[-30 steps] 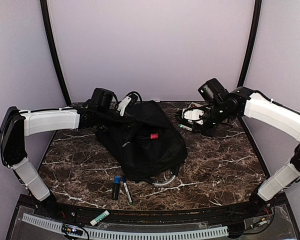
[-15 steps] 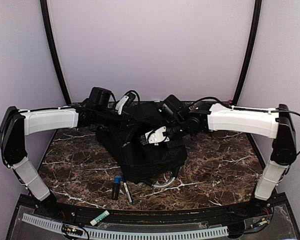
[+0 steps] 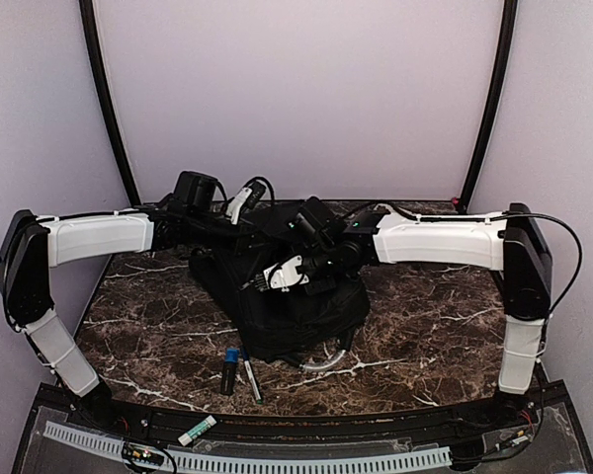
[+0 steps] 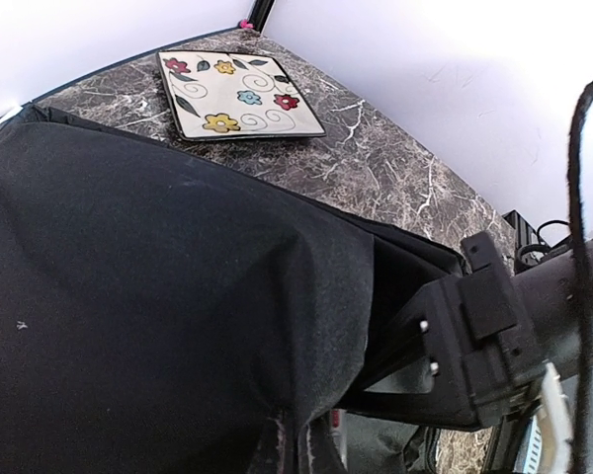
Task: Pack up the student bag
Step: Place the pen in the second largest pocket of the bag, then adjust the student bag at the center of the board, then pick up the glue stick from the corner of the board, then place the glue stick in the second largest pocket of the bag.
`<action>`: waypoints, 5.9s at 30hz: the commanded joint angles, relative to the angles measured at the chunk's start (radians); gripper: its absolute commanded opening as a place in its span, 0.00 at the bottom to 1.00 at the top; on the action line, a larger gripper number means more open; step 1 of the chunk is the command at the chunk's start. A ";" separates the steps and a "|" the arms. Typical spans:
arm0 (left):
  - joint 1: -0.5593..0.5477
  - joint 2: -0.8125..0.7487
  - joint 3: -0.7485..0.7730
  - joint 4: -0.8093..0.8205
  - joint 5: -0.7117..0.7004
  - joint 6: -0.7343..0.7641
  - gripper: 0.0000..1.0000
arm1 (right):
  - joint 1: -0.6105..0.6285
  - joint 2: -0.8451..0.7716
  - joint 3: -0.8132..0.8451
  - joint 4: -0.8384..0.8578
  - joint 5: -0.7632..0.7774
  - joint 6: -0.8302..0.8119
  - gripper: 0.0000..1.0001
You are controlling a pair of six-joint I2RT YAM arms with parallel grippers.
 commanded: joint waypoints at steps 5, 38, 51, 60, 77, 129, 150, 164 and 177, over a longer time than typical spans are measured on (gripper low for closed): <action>0.016 -0.057 0.040 0.181 0.118 -0.037 0.00 | 0.002 0.120 -0.021 0.129 0.090 -0.009 0.00; 0.017 -0.024 0.034 0.182 0.120 -0.051 0.00 | 0.022 -0.131 -0.247 0.269 0.086 0.321 0.44; 0.015 0.075 0.033 0.205 0.146 -0.120 0.00 | 0.009 -0.270 -0.447 0.072 -0.132 0.408 0.40; 0.006 0.201 0.042 0.309 0.120 -0.237 0.00 | -0.271 -0.090 -0.322 0.155 -0.052 0.480 0.33; 0.007 0.253 0.095 0.267 0.107 -0.241 0.00 | -0.053 -0.241 -0.219 -0.091 -0.456 0.527 0.42; 0.017 0.115 0.093 0.191 0.101 -0.179 0.00 | 0.471 0.502 0.410 -0.028 -0.534 0.460 0.35; 0.018 0.079 0.070 0.168 0.125 -0.167 0.00 | 0.312 -0.013 0.102 -0.272 -0.428 0.444 0.14; 0.018 0.107 0.072 0.172 0.146 -0.188 0.00 | -0.012 -0.373 -0.222 -0.299 -0.312 0.483 0.13; 0.018 0.137 0.088 0.169 0.174 -0.197 0.00 | -0.120 -0.306 -0.223 -0.070 0.047 0.339 0.15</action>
